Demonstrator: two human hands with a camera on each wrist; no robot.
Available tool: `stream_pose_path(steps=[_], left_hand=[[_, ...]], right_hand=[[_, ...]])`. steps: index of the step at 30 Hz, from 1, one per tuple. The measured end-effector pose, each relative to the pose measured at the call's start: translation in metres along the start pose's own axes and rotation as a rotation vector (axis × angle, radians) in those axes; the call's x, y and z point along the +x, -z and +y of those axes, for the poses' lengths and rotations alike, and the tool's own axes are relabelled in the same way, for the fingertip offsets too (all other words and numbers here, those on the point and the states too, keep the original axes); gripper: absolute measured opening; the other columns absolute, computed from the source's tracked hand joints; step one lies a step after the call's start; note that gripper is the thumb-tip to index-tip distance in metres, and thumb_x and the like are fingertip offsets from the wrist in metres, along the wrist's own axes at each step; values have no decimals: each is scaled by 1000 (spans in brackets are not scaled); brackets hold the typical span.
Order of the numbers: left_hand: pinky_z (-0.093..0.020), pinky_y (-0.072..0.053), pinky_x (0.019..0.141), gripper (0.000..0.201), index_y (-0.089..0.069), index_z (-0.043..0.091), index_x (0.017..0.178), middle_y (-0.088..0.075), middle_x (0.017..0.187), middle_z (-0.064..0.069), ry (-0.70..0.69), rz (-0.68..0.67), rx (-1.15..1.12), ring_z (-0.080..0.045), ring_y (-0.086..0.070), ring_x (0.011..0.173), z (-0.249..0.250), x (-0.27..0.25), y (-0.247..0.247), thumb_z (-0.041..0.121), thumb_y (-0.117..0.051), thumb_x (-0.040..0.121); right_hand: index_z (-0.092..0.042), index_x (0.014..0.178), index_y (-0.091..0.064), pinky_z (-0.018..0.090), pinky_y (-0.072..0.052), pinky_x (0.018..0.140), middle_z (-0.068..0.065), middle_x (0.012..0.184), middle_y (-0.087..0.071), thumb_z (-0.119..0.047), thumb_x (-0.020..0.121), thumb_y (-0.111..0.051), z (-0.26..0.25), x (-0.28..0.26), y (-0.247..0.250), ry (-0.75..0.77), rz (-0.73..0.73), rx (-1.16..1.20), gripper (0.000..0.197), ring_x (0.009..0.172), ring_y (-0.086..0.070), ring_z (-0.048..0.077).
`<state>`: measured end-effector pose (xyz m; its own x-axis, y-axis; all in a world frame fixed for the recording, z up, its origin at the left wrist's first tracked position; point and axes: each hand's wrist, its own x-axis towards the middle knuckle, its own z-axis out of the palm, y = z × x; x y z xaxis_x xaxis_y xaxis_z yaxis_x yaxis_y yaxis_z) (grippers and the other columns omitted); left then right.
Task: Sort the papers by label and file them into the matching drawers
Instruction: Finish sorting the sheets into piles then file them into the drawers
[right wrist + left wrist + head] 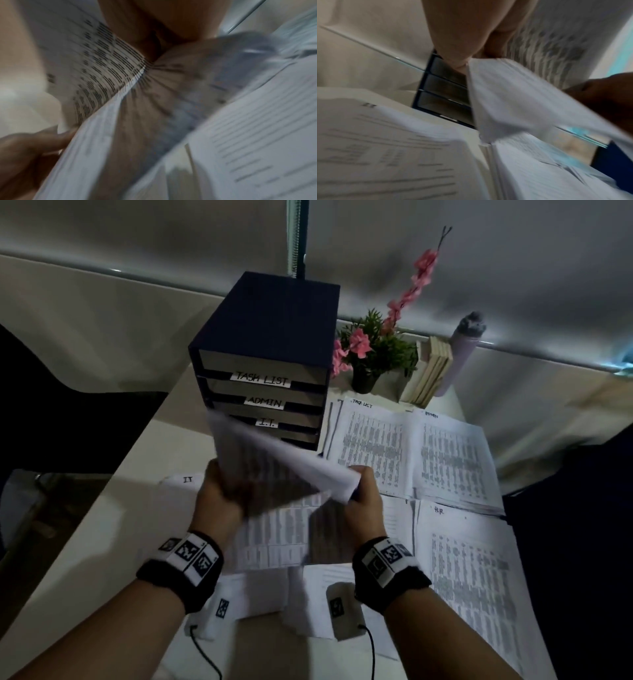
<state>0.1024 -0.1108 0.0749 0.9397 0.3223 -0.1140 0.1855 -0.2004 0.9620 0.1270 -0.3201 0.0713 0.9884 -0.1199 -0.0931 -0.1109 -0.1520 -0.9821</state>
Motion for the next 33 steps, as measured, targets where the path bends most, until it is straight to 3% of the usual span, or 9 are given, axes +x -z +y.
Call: stream_pose_path(steps=[1,4,7,9,12,16,22,27,33], left_hand=[[-26,-46,89,44,-44,22,128,-58,115,9,4,-19,-32,-13,-59,107,6,1,-11,11,-61,90],[-27,-40,92,63,-25,26,146,-44,130,12,2,-221,49,-9,-48,115,13,-7,-51,16,-57,93],[-33,-42,101,71,-20,26,149,-35,143,8,18,-438,128,-16,-46,124,-7,-22,-83,13,-59,92],[-37,-33,114,69,-25,23,148,-27,152,4,-38,-560,286,-18,-35,137,-21,-31,-104,17,-62,90],[-26,-16,118,69,-27,28,148,-14,159,7,-139,-748,557,-12,-18,145,-36,-49,-127,28,-63,89],[-49,-13,119,83,-10,47,147,10,160,11,-149,-952,1017,-23,7,149,-45,-65,-142,42,-63,84],[-57,-18,115,85,-6,48,146,20,158,13,-138,-969,1232,-26,13,148,-51,-71,-145,35,-63,86],[-58,-18,114,86,-8,49,146,19,158,13,-131,-959,1228,-26,12,148,-56,-70,-146,36,-66,83],[-58,-19,113,88,-9,49,145,17,158,14,-141,-936,1223,-26,11,148,-60,-69,-145,35,-68,82]], right_hand=[[-18,85,-48,23,-48,53,-4,71,-57,1,83,-52,1,4,12,5,68,-94,19,63,-55,7],[-15,69,-46,26,-44,51,3,63,-54,11,76,-47,18,10,62,-65,251,-191,27,60,-52,18],[-9,79,-54,31,-44,59,13,71,-57,6,78,-50,41,9,116,-198,337,-299,15,69,-56,26],[-7,85,-58,30,-44,59,16,74,-60,-1,81,-53,57,5,156,-296,373,-399,9,67,-58,28],[-7,87,-59,33,-48,56,20,76,-63,-11,80,-56,76,-5,211,-423,408,-529,9,66,-63,34],[-3,92,-62,40,-52,68,21,81,-64,-10,83,-59,96,-24,262,-546,462,-565,13,72,-63,35],[-6,114,-59,37,-51,74,18,96,-65,-19,82,-62,111,-41,292,-665,445,-643,34,81,-61,34],[-18,144,-32,53,-36,101,16,141,-37,-12,74,-67,104,-38,255,-513,460,-1095,78,125,-39,41],[-38,128,-47,48,-37,101,-5,142,-39,-24,84,-58,111,-38,184,-274,20,-1203,47,127,-38,25]])
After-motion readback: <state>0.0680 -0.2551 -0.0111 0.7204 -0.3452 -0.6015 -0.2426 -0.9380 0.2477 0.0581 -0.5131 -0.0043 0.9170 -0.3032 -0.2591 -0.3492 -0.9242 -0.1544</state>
